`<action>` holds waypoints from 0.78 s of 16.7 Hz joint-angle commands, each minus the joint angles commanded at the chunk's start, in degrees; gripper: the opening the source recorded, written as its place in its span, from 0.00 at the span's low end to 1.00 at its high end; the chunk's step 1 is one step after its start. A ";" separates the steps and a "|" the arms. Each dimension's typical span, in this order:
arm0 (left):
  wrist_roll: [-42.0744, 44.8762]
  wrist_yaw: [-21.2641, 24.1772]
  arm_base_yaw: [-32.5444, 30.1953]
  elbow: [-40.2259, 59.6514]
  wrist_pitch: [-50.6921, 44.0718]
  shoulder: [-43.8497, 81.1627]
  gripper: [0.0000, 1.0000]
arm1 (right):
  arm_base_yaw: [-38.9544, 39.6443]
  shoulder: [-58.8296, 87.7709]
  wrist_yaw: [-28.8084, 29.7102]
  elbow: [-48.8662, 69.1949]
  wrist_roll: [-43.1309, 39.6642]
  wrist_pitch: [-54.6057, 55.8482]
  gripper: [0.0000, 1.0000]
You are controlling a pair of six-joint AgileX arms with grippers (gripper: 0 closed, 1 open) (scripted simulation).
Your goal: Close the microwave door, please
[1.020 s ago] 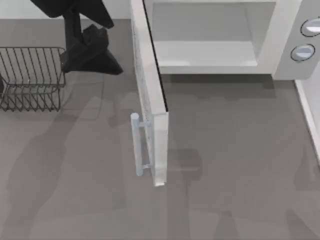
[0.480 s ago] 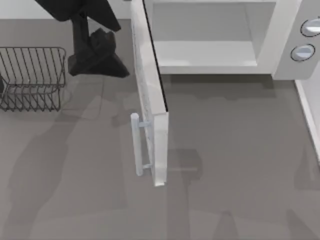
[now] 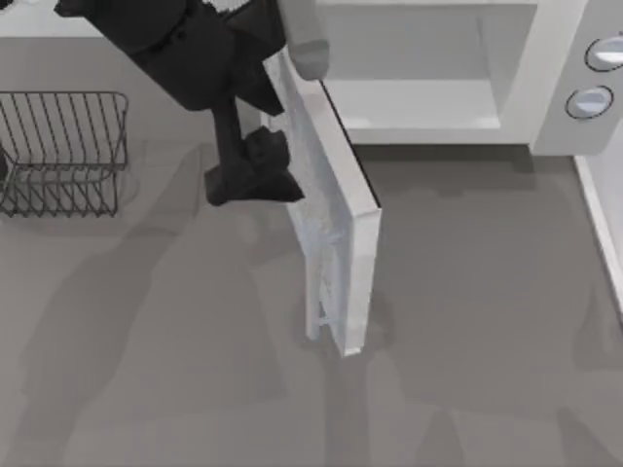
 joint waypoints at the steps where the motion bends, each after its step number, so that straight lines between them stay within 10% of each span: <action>1: -0.09 -0.03 -0.08 -0.21 0.22 -0.01 1.00 | 0.00 0.00 0.00 0.00 0.00 0.00 1.00; 4: -0.09 -0.03 -0.08 -0.21 0.22 -0.01 1.00 | 0.00 0.00 0.00 0.00 0.00 0.00 1.00; 13: -0.09 -0.03 -0.08 -0.21 0.22 -0.01 0.32 | 0.00 0.00 0.00 0.00 0.00 0.00 1.00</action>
